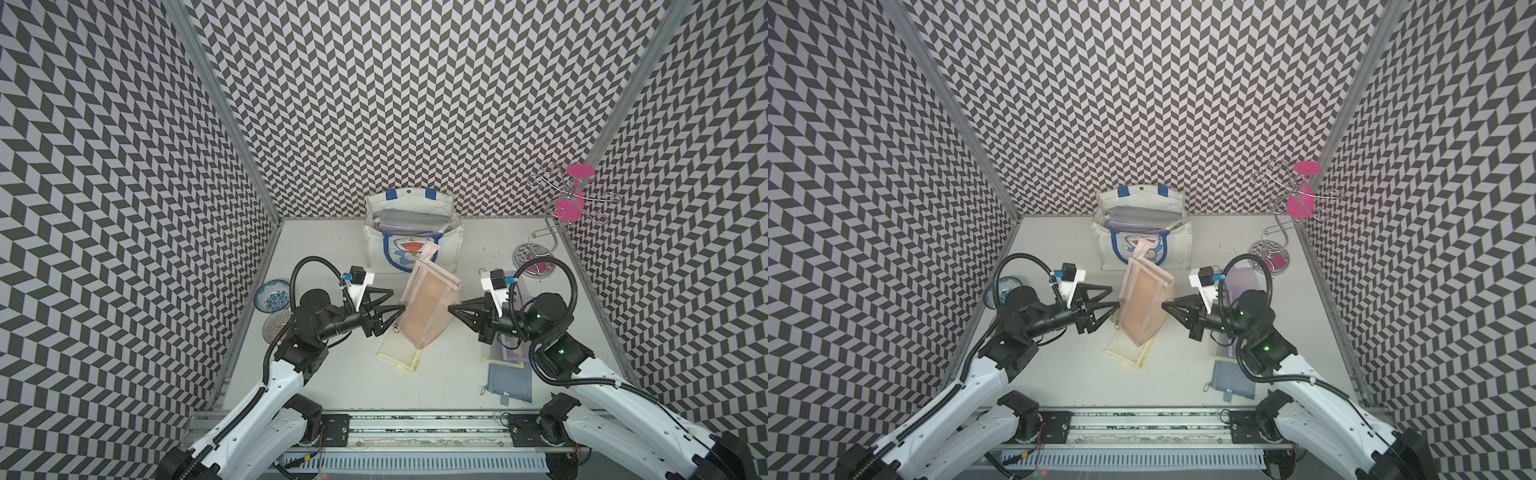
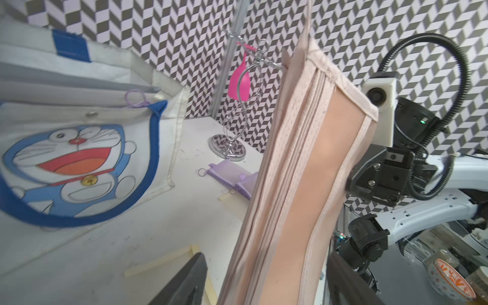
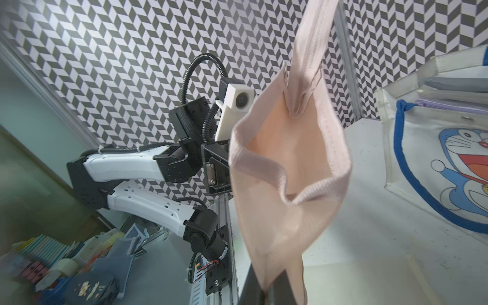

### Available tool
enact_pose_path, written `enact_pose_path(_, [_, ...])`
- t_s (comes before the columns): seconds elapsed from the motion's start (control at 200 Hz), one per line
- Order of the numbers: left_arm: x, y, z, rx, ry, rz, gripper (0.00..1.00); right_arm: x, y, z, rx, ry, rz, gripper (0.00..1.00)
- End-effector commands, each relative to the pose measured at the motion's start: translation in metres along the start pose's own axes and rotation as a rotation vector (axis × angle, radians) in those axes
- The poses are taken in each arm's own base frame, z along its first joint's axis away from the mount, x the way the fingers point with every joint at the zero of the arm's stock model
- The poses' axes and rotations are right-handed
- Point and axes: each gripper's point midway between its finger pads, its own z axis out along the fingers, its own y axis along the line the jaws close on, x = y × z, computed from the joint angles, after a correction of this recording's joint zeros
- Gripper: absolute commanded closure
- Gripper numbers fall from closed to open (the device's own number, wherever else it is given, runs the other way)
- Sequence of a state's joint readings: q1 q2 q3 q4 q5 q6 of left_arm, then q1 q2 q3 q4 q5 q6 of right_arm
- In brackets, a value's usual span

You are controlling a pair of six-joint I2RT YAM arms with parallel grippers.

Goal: Put the pencil pouch into the canvas bag
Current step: Pick up the pencil pouch, then place the pencil pouch in the canvas bag.

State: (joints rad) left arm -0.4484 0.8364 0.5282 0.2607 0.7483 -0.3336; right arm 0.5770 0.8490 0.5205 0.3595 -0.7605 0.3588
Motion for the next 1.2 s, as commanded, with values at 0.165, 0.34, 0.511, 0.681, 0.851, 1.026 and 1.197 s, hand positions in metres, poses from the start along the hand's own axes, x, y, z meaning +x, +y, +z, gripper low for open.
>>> enact_pose_path(0.165, [-0.023,-0.028,0.028,0.154,-0.017,0.15,0.33,-0.01,0.022,-0.002,-0.104,0.005,-0.061,1.0])
enact_pose_path(0.34, [-0.019,-0.037,0.034,0.191,-0.004,0.153,0.56,-0.013,0.02,-0.004,-0.092,-0.002,-0.065,1.0])
enact_pose_path(0.511, [-0.021,-0.041,0.029,0.19,-0.015,0.161,1.0,-0.016,0.011,-0.004,-0.068,-0.013,-0.046,1.0])
enact_pose_path(0.681, [-0.029,-0.025,0.03,0.087,-0.008,0.195,1.0,-0.014,-0.019,0.0,0.069,0.009,0.016,0.81])
enact_pose_path(0.851, [-0.05,-0.004,0.039,-0.045,0.035,0.322,1.0,-0.014,-0.054,-0.012,0.276,0.004,0.045,0.27])
enact_pose_path(1.026, [-0.096,0.021,0.042,-0.233,0.019,0.52,1.0,-0.028,-0.076,-0.042,0.445,-0.078,0.053,0.1])
enact_pose_path(1.197, [-0.161,0.039,0.054,-0.388,-0.019,0.794,1.0,-0.024,-0.082,-0.051,0.473,-0.076,0.069,0.09])
